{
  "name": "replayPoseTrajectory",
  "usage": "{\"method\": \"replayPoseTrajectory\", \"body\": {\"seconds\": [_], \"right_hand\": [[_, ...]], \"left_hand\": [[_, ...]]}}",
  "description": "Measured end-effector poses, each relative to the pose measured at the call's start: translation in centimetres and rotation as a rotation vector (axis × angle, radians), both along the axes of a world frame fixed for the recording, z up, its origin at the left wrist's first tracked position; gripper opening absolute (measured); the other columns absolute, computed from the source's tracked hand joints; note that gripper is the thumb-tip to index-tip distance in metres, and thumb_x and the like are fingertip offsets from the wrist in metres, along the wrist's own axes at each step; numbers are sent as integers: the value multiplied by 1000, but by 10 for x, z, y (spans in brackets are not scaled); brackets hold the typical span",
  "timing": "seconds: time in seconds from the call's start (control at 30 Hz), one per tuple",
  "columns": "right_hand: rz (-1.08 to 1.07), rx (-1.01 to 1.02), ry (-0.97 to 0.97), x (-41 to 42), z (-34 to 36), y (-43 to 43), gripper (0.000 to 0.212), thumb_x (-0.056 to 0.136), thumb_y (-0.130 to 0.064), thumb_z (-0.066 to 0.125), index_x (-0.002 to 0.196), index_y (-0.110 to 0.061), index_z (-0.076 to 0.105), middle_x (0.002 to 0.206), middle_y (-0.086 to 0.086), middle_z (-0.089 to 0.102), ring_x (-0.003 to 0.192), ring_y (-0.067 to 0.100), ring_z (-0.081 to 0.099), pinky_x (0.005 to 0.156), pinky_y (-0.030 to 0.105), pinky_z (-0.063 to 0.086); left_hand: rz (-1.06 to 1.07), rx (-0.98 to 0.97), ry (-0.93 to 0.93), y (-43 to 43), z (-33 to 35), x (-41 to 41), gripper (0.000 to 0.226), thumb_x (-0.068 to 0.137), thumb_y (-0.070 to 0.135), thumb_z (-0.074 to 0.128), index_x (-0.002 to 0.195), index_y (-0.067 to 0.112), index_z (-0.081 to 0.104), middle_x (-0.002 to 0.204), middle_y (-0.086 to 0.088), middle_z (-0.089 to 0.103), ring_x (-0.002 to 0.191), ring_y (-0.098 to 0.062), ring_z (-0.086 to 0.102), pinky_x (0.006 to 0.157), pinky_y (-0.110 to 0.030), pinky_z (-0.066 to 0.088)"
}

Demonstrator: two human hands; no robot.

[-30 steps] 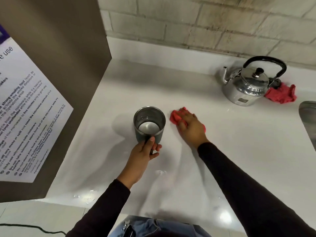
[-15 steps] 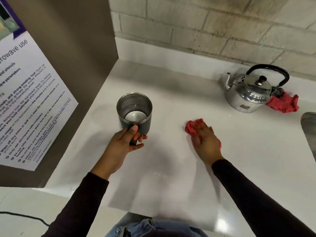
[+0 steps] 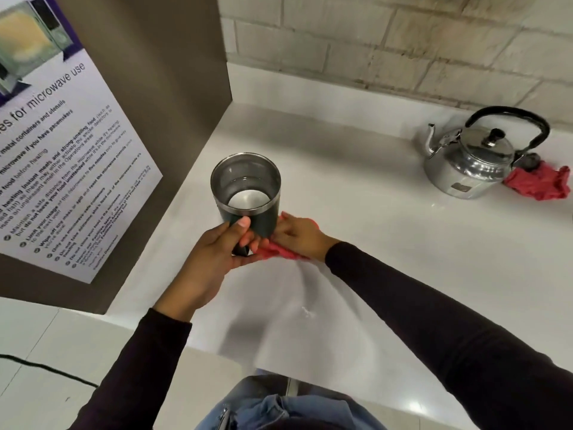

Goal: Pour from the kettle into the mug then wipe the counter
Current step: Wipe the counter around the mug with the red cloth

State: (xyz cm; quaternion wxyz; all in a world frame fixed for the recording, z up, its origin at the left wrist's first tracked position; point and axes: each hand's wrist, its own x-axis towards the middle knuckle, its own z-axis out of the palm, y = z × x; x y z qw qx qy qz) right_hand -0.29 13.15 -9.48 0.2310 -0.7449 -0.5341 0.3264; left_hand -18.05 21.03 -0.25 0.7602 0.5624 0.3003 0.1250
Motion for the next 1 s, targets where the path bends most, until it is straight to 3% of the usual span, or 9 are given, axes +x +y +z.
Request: {"method": "replayPoseTrajectory", "body": {"seconds": [0.17,0.4,0.57,0.63,0.77,0.83,0.9,0.93,1.0], "right_hand": [[147,44,102,11,-5,-56,24,91,-8,51,101,-3,72,134,3,58,134,9,39,117,29,7],[-491,180,14,7,-9,-154,36,91,-19,39,119,-23,62,137,-12,45,139,12,33,116,25,5],[-919,69,-214,-50,-18,-160,48,94,-33,47,140,-22,42,153,4,32,145,20,15,115,42,1],[-978,29,-185,-67,-19,-151,59,91,-25,54,145,-16,32,157,8,22,147,24,6,116,45,-2],[-1082,172,-26,-93,-17,-139,51,96,-3,38,145,-11,28,158,11,17,147,21,3,119,43,-6],[-1129,263,174,-104,-17,-132,49,99,-1,30,145,-17,29,156,16,23,145,29,16,118,52,7],[-1202,354,443,-114,-12,-121,47,102,-9,27,145,-27,30,148,18,36,122,38,50,97,59,42],[-1216,373,536,-119,-10,-113,46,103,-13,26,146,-30,29,139,14,47,102,32,63,76,53,51],[-1149,328,586,-126,-11,-98,46,103,-17,24,147,-29,24,117,-5,58,88,12,69,66,44,57]], "left_hand": [[10,0,16,-3,1,-3,53,98,27,41,46,24,53,53,6,56,72,-9,69,70,-25,60],[-2,-5,15,-8,-6,-2,41,97,26,41,59,12,45,53,5,56,70,-8,70,66,-22,59],[-7,-21,43,-8,-10,0,40,97,25,42,60,11,45,53,3,55,69,-8,70,62,-19,57],[-13,-25,48,-7,-12,0,39,97,25,42,61,10,45,53,3,53,69,-7,70,64,-20,58],[-42,1,46,-3,-14,-3,37,97,25,42,64,9,45,53,6,56,71,-7,70,71,-22,59],[-50,13,44,-1,-15,-4,37,96,27,42,64,8,44,53,6,56,72,-7,70,73,-22,59],[-60,28,44,2,-15,-5,38,96,28,43,63,9,44,53,6,56,73,-7,70,73,-22,59],[-65,36,43,4,-14,-5,38,96,28,43,63,9,44,53,6,57,73,-7,70,73,-22,59],[-67,45,39,6,-13,-4,38,96,28,43,63,9,44,53,6,57,73,-7,70,71,-20,58]]}}
